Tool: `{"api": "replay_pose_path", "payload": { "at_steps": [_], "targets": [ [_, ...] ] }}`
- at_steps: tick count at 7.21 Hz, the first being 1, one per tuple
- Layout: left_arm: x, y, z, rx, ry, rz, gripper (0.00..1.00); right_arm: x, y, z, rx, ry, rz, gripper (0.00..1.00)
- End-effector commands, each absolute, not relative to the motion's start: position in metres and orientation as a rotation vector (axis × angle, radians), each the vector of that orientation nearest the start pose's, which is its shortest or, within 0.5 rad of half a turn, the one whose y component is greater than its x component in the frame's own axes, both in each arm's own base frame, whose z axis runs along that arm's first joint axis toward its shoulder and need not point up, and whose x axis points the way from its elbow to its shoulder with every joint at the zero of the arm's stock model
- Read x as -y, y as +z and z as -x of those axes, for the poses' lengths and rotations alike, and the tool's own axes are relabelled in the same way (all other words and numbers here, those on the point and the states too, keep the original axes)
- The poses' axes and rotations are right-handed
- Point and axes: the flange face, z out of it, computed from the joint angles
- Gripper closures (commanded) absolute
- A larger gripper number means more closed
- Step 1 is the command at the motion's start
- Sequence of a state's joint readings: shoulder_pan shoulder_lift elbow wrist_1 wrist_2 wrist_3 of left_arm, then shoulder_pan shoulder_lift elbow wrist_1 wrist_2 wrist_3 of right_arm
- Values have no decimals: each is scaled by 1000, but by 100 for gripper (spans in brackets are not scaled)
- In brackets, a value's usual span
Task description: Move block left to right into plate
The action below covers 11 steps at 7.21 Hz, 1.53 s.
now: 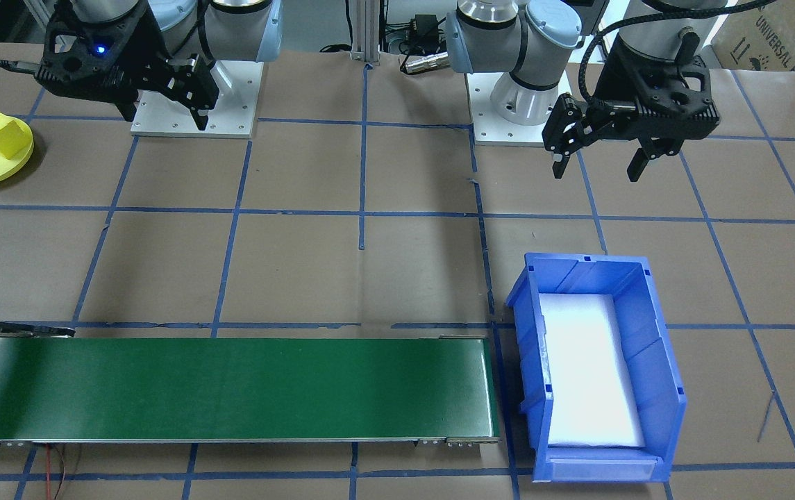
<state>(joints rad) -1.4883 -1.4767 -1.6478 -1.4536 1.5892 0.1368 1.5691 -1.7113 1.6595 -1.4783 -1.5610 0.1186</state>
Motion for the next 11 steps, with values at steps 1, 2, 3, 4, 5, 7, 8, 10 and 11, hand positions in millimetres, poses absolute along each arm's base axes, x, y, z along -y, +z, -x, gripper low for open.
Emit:
{"api": "replay_pose_path", "payload": {
  "at_steps": [1,2,3,4,5,7,8,10,11],
  "targets": [
    [474,511,88,-3093,-220,-95,0,437,497,-133,-3116,-32,-182,0],
    [477,505,90,-3116,-204,-95,0,439,496,-129,-3103,-38,-204,0],
    [478,503,90,-3116,-199,-103,0,439,487,-129,-3100,-24,-207,0],
    [478,501,88,-3116,-192,-95,0,438,482,-129,-3099,-7,-209,0],
    [478,499,87,-3116,-187,-98,0,438,491,-129,-3097,-30,-247,0],
    [478,496,86,-3116,-177,-95,0,437,488,-130,-3094,-25,-259,0],
    [478,496,86,-3116,-177,-95,0,437,488,-129,-3097,-23,-264,0],
    [478,495,86,-3116,-172,-95,0,436,487,-131,-3096,-20,-259,0],
    [478,494,86,-3117,-170,-95,0,436,486,-130,-3096,-18,-264,0]
  ]
}}
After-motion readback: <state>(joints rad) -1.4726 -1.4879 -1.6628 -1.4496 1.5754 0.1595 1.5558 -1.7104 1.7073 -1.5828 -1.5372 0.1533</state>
